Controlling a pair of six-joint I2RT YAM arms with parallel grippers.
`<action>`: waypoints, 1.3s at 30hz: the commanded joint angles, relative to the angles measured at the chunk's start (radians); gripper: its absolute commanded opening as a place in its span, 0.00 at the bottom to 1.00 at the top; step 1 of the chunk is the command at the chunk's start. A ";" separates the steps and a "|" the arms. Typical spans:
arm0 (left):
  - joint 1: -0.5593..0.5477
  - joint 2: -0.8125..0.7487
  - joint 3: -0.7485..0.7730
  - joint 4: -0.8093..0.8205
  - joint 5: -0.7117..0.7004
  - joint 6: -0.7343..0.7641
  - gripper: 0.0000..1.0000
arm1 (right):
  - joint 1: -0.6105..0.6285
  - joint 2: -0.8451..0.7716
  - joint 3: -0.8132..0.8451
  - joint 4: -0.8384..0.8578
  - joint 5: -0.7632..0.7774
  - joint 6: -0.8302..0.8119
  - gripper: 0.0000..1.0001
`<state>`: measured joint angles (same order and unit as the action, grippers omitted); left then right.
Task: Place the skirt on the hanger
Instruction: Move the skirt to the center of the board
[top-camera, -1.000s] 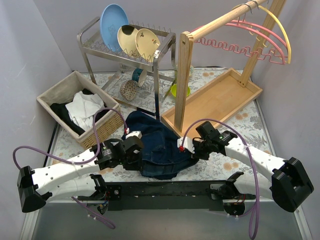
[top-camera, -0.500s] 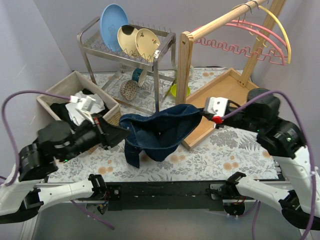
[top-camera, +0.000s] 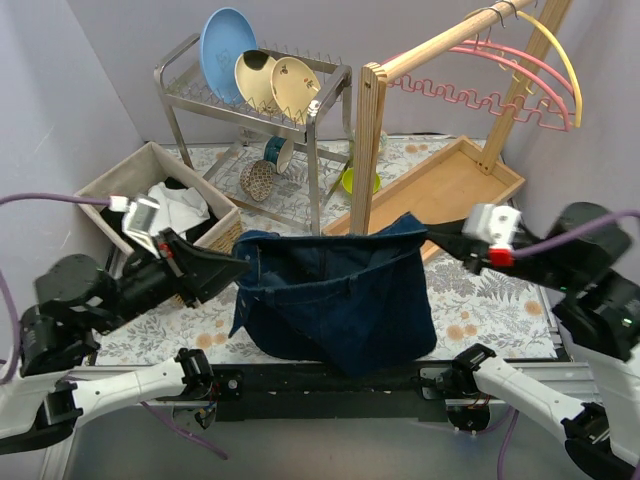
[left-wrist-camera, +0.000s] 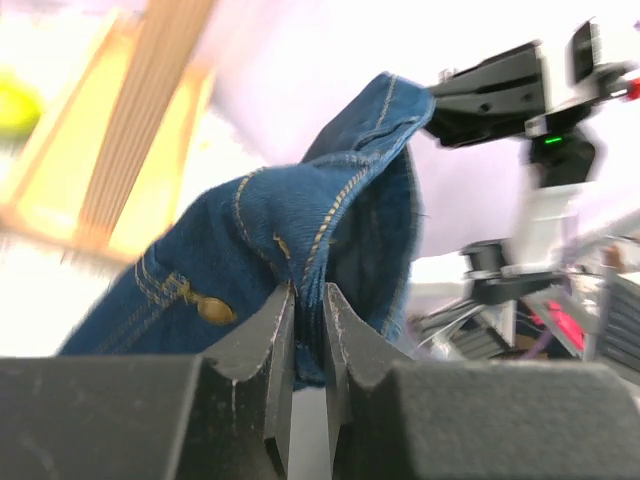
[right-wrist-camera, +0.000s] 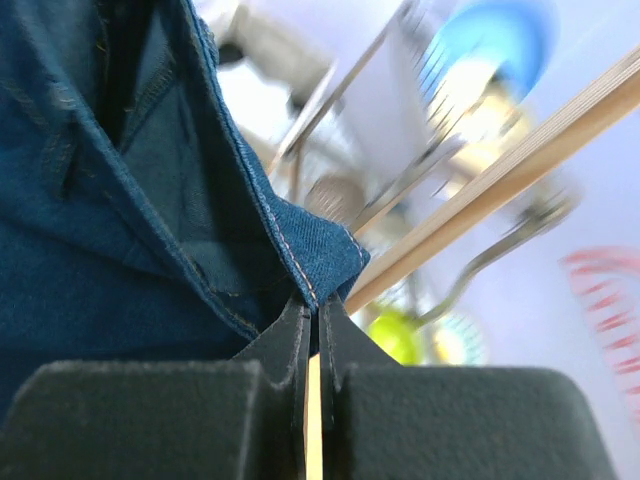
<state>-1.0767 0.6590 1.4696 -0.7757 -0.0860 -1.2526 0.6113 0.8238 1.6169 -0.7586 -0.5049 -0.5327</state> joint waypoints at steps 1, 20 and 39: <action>0.001 -0.047 -0.199 -0.052 -0.126 -0.191 0.00 | -0.013 0.005 -0.268 0.079 0.059 0.054 0.01; 0.001 0.086 -0.423 -0.274 -0.452 -0.476 0.00 | -0.015 0.158 -0.430 0.246 0.282 0.028 0.01; 0.024 0.130 -0.703 -0.241 -0.150 -0.538 0.25 | -0.062 0.041 -0.815 0.154 0.362 -0.082 0.07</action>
<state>-1.0607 0.8219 0.7906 -0.9981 -0.3187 -1.7798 0.5674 0.9066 0.8146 -0.5976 -0.1925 -0.5640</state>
